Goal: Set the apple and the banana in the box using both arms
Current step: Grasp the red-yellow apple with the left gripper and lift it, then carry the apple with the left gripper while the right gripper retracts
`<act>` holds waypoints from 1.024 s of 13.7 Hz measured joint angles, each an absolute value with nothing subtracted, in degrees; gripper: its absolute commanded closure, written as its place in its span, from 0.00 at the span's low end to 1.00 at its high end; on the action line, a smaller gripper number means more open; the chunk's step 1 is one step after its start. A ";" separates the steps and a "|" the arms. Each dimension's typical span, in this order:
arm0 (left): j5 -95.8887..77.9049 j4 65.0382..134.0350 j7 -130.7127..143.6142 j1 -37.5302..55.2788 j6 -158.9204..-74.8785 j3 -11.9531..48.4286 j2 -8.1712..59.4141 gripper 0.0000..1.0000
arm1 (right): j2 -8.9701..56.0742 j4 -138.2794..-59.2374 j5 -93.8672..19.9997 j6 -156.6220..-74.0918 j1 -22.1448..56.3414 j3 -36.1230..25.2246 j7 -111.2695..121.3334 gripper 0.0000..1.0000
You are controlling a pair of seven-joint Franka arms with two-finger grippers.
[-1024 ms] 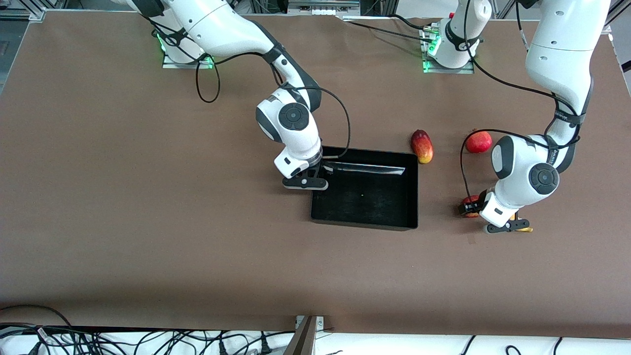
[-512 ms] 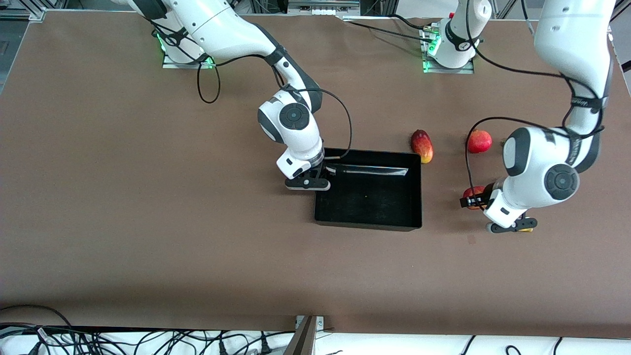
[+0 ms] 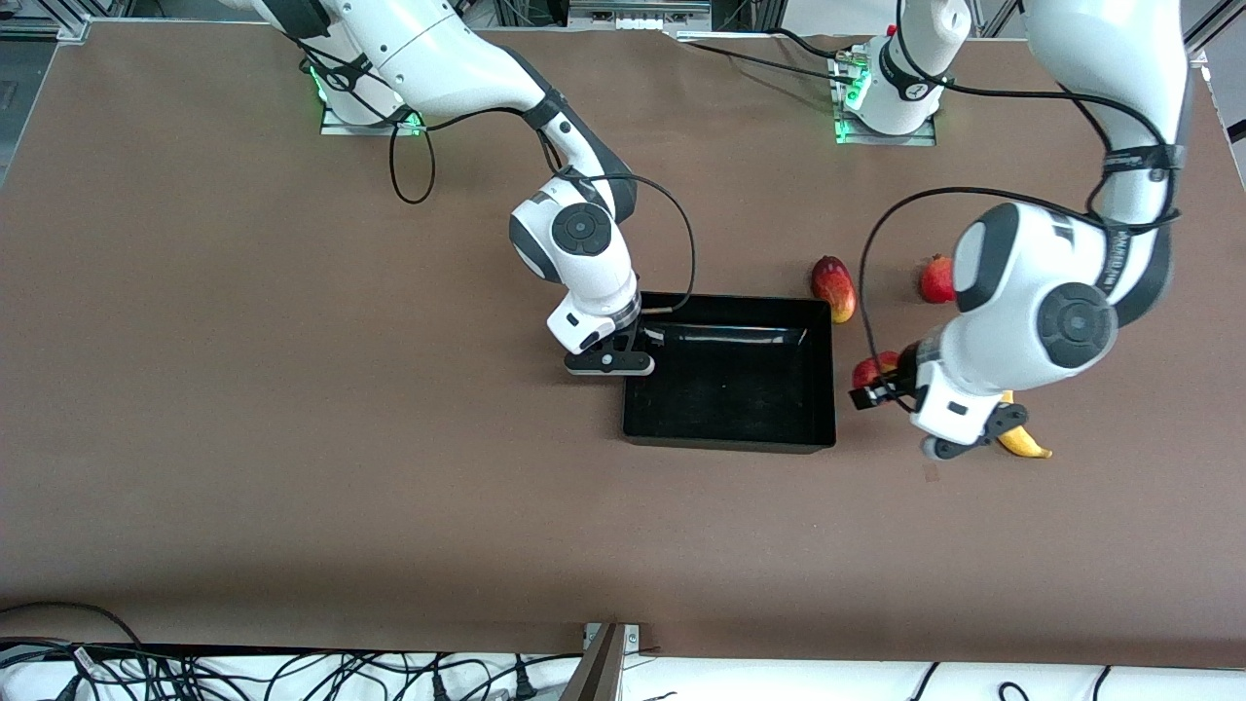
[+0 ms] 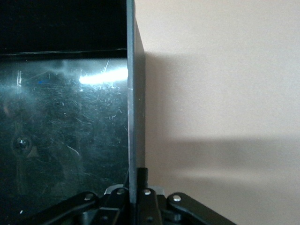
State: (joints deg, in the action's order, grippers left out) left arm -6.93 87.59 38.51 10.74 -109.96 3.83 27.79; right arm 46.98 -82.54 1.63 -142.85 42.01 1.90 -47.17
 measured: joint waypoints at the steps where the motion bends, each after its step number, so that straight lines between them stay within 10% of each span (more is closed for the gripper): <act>1: -8.24 87.59 40.17 11.75 -109.99 3.85 28.01 1.00 | 47.06 -82.53 1.63 -143.26 42.03 1.90 -47.14 0.00; 8: -11.94 87.72 49.00 18.64 -115.34 3.66 30.84 1.00 | 45.92 -80.56 1.62 -142.37 40.73 0.98 -46.93 0.00; 14: -12.04 88.78 55.28 25.70 -124.66 3.47 37.41 1.00 | 33.41 -79.30 -4.05 -121.15 32.18 0.57 -40.34 0.00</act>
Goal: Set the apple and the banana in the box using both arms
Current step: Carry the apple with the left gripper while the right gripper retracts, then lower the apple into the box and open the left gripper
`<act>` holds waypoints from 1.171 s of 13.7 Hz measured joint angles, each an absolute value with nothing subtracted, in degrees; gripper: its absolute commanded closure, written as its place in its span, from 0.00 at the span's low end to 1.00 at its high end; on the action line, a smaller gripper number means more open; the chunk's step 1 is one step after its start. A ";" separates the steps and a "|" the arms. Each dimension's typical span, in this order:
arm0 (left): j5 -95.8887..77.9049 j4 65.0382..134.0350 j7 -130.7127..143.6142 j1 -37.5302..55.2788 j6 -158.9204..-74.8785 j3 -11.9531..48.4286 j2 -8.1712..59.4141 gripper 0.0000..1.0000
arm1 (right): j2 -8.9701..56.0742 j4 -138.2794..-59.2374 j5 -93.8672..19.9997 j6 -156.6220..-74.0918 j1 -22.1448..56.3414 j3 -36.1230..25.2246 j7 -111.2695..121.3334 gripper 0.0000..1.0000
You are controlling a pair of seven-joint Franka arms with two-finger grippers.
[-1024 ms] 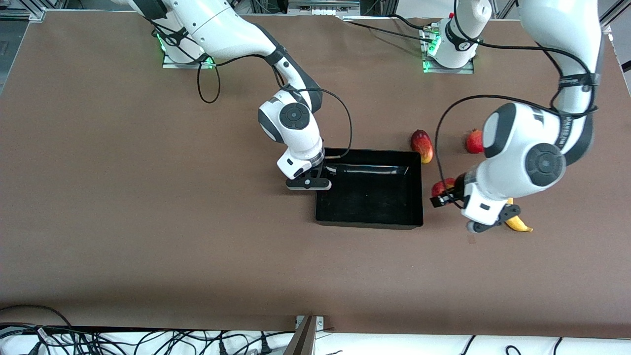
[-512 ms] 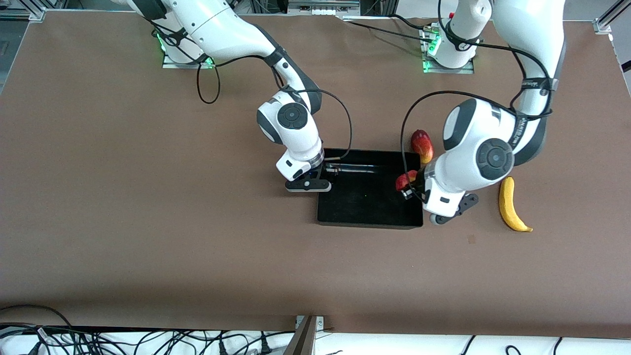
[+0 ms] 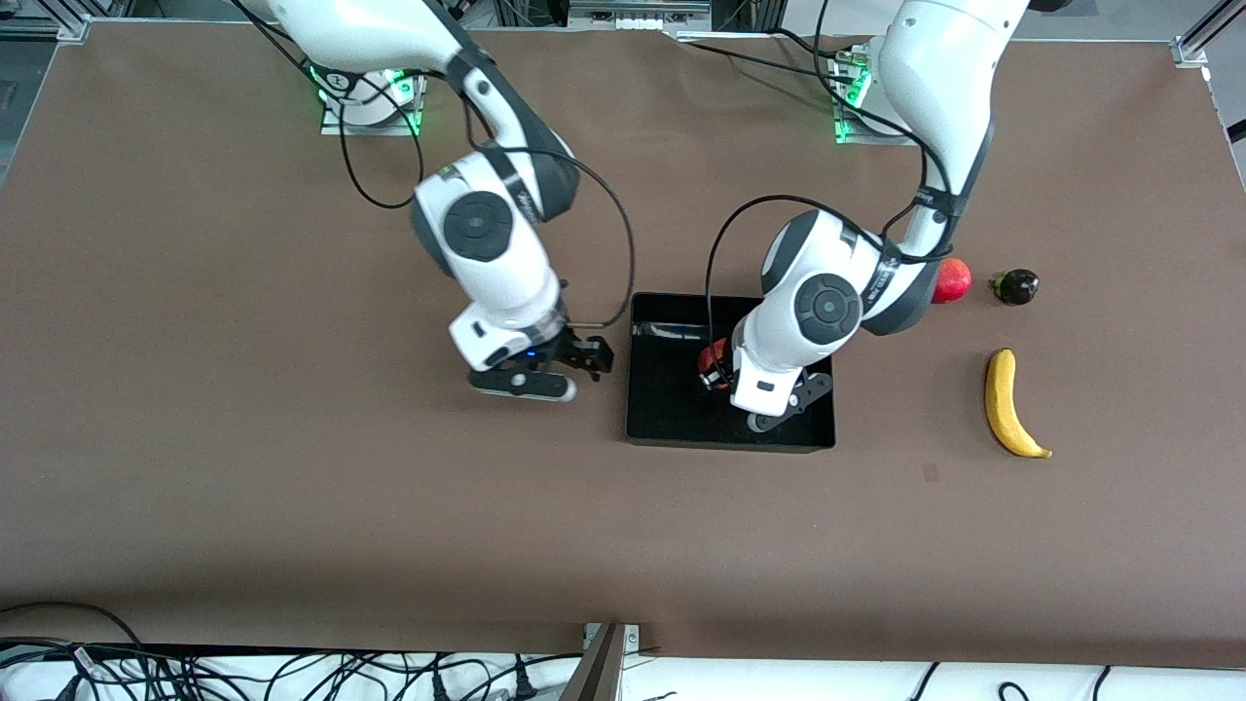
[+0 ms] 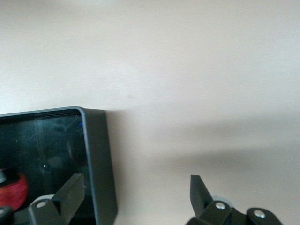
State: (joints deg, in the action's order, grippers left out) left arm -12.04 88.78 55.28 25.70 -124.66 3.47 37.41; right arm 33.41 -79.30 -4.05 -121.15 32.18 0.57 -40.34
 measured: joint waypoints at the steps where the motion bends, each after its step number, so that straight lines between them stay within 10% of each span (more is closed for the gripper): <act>1: -11.50 89.61 55.30 26.12 -125.99 3.37 38.20 1.00 | 31.66 -79.31 -4.91 -118.11 30.17 0.49 -38.49 0.00; 16: -0.29 95.89 54.47 29.07 -128.73 7.09 40.42 1.00 | 13.07 -79.88 -5.26 -84.56 17.40 -15.25 -9.37 0.00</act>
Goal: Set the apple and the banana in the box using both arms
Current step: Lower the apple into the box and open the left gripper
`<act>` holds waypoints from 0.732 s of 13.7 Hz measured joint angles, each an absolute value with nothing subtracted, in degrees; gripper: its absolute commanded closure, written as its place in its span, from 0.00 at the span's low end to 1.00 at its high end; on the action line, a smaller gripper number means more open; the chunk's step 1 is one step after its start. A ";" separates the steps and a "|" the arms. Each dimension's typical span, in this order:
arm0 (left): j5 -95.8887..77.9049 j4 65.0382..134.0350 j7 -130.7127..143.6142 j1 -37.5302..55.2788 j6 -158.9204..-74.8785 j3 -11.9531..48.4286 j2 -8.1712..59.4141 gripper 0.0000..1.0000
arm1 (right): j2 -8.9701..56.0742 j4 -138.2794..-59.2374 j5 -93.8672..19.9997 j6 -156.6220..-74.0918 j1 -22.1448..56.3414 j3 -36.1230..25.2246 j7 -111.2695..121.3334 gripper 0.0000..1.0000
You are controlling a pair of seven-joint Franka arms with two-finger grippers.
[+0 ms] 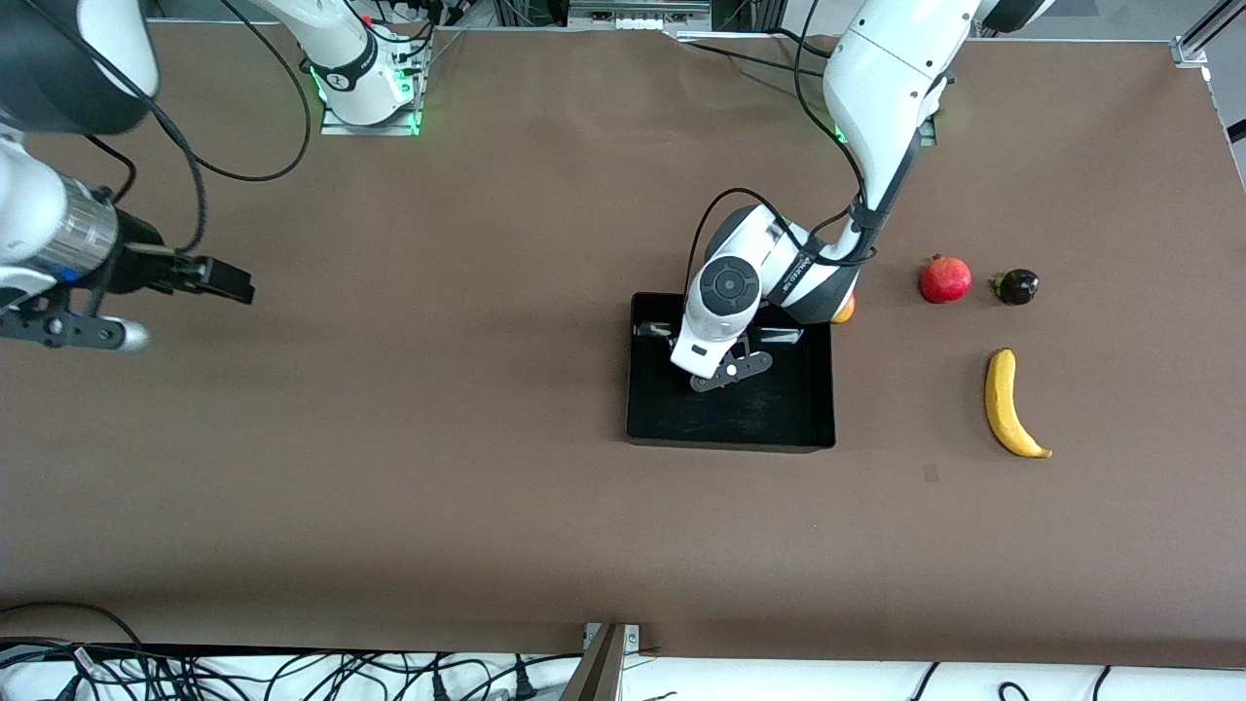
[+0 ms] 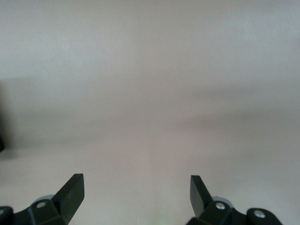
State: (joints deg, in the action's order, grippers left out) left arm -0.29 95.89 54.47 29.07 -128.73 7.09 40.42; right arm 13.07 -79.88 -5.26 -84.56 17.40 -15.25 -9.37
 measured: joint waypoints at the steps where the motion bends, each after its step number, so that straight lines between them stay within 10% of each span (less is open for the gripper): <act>1: -0.26 95.98 54.00 29.08 -128.95 7.10 40.41 1.00 | 11.78 -80.99 -4.82 -83.91 13.81 -12.99 -6.71 0.00; 3: -0.26 96.05 52.76 29.07 -129.10 7.11 40.39 0.94 | 8.41 -85.80 -3.26 -86.54 4.60 -6.12 -2.75 0.00; 5: -0.26 96.08 51.92 29.07 -129.14 7.11 40.38 0.10 | 3.64 -91.82 -1.16 -90.19 -2.64 1.26 -1.76 0.00; 10: -0.26 96.53 50.26 29.05 -130.18 7.14 41.40 0.00 | -4.98 -97.60 0.31 -89.70 -5.58 6.64 -2.21 0.00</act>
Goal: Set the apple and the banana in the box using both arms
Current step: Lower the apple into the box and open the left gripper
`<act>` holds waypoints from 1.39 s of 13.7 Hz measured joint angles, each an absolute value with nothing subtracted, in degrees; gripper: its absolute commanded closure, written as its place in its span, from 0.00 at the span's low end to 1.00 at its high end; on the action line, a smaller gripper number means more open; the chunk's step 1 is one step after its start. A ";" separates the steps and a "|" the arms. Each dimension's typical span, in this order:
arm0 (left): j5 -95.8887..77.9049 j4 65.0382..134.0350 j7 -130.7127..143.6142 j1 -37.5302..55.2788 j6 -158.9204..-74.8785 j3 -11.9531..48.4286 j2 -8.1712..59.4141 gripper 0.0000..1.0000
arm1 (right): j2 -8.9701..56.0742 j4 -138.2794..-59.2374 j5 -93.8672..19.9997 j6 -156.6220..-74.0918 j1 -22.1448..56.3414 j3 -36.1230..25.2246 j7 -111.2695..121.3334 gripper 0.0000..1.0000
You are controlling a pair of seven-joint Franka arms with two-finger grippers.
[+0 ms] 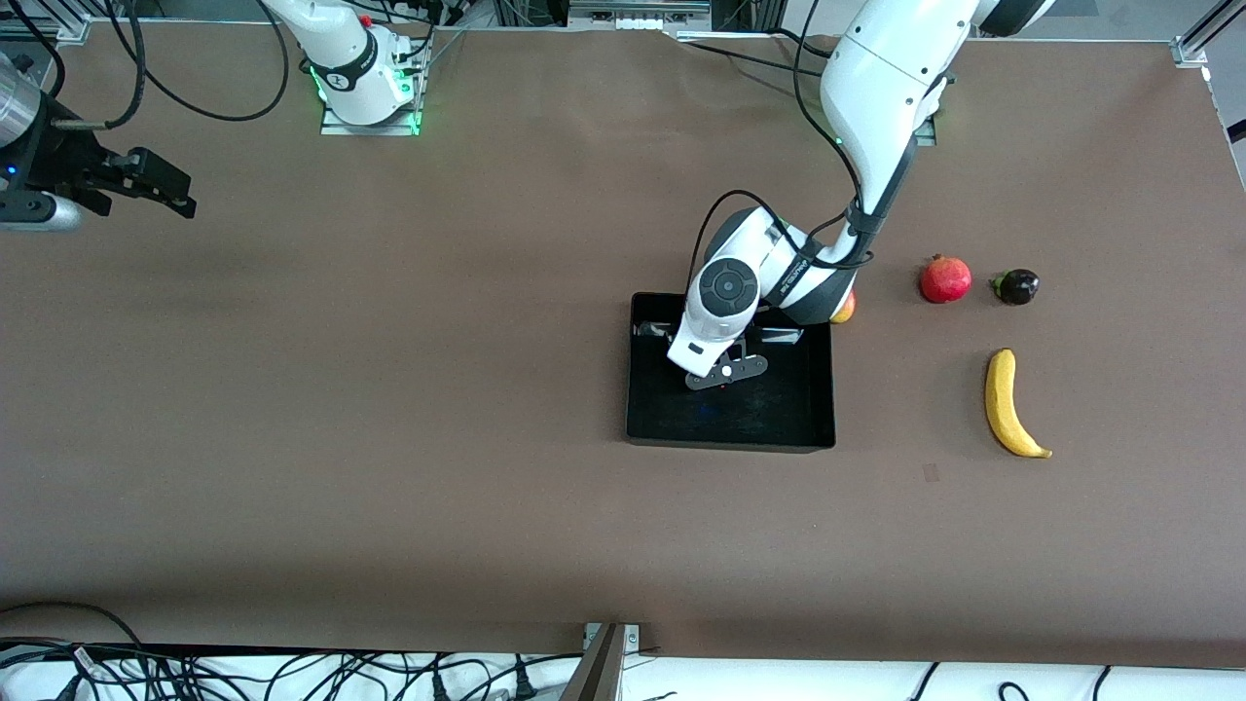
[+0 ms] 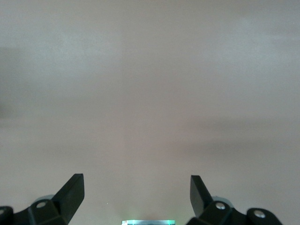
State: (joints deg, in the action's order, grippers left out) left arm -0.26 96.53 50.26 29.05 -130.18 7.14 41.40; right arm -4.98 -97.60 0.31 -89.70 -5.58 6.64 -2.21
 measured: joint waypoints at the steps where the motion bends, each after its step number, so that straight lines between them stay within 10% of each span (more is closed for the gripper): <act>1: -0.26 96.41 50.26 29.05 -130.08 7.14 41.39 0.00 | -4.87 -97.69 0.32 -90.25 -5.96 6.56 -2.19 0.00; 11: -0.26 86.42 47.13 26.26 -109.63 6.60 34.81 0.00 | -3.61 -98.01 0.57 -89.24 -5.43 2.08 -1.44 0.00; 19: -0.23 85.39 16.68 7.10 -103.38 2.09 30.04 0.00 | -2.41 -97.53 1.46 -93.06 -2.02 2.26 -1.38 0.00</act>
